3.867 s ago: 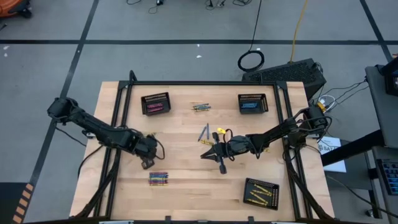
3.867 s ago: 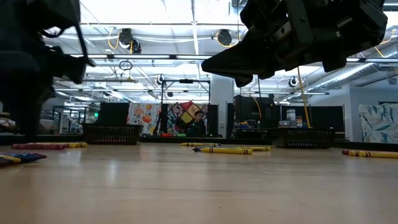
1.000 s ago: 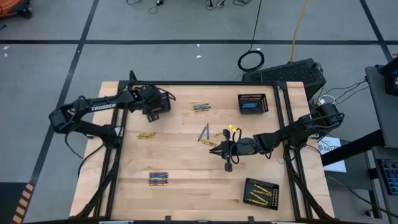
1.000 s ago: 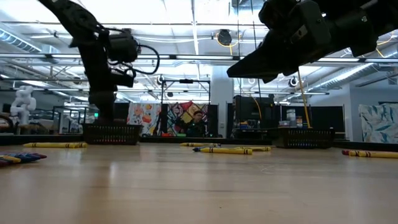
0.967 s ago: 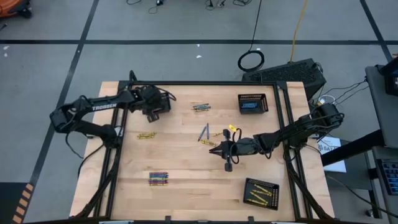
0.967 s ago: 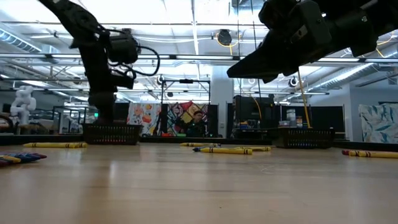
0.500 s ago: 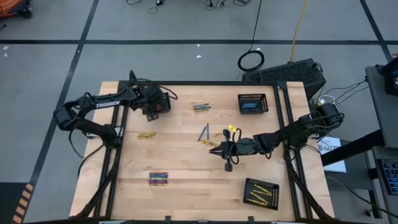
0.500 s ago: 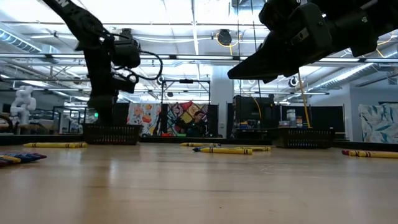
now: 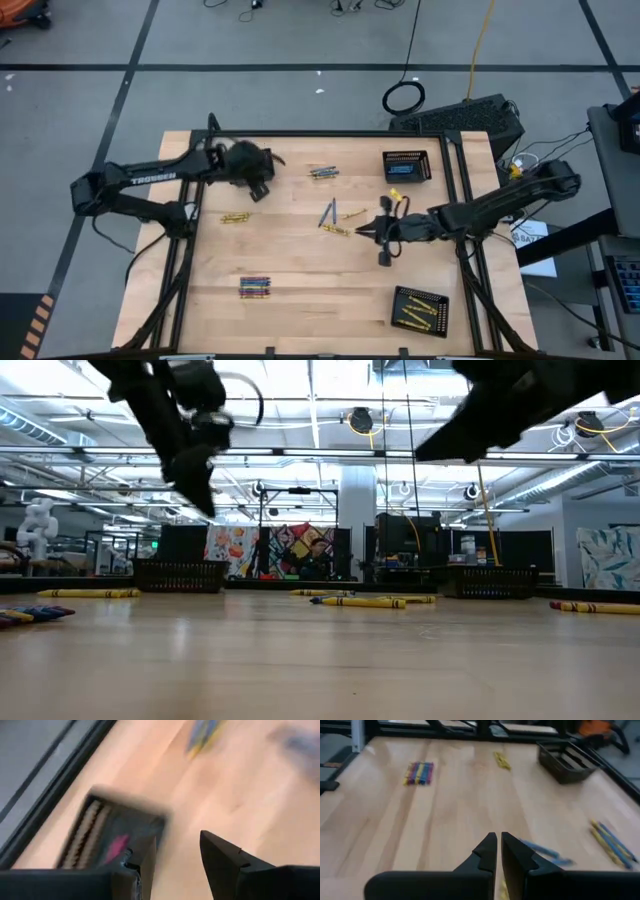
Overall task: Sort crayons
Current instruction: Put the yellow crayon into the bottom black bin
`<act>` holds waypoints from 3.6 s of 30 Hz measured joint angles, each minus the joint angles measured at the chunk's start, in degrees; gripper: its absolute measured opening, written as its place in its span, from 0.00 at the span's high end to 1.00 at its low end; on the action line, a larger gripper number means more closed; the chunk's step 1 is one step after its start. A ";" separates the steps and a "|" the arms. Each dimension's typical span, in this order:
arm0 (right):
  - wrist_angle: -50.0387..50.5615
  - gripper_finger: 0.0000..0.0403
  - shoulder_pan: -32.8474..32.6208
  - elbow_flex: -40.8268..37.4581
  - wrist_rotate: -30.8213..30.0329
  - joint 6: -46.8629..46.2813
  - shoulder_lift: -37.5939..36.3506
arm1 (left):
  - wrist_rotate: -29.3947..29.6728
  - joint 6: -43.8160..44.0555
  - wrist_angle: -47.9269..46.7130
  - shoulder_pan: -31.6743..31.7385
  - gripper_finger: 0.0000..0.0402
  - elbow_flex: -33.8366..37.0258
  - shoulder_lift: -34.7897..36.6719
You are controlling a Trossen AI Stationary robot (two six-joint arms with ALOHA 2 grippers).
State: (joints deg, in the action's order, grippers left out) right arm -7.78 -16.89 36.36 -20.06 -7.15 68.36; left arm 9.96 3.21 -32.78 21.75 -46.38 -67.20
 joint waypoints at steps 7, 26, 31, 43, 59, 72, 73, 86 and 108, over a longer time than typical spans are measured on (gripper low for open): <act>23.22 0.97 -0.86 0.00 -0.32 -10.84 -7.58 | -0.14 4.51 30.36 -16.37 0.64 9.25 1.83; -1.98 0.74 14.82 0.00 11.09 16.39 18.33 | 8.57 0.79 92.92 -31.42 0.64 17.54 -22.83; -1.89 0.74 25.11 -0.02 23.77 22.46 19.64 | 7.89 0.64 92.77 -31.67 0.64 17.06 -24.83; -2.60 0.80 30.74 0.01 32.26 30.57 25.32 | 7.91 0.79 92.50 -31.16 0.64 17.06 -25.07; 6.22 0.99 24.03 -0.32 19.33 18.04 16.76 | 7.91 0.97 92.22 -31.31 0.64 17.06 -25.07; 16.08 1.00 -11.29 -0.09 18.45 -30.92 -5.98 | 7.89 0.89 91.68 -31.55 0.64 17.06 -25.07; 16.20 1.00 -14.19 -0.09 18.49 -35.61 -6.15 | 7.89 0.88 91.68 -31.55 0.64 17.06 -25.07; 19.77 1.00 -36.99 -0.09 13.99 -74.01 4.68 | 7.87 0.38 91.42 -31.53 0.64 17.06 -25.07; 18.04 0.75 -34.89 -0.02 9.10 -62.94 -3.18 | 7.85 1.00 90.97 -31.53 0.64 17.06 -25.07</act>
State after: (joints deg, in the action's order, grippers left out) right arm 10.26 -51.78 36.33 -10.96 -70.09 65.18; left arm 17.80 4.21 58.19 -9.78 -29.32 -92.27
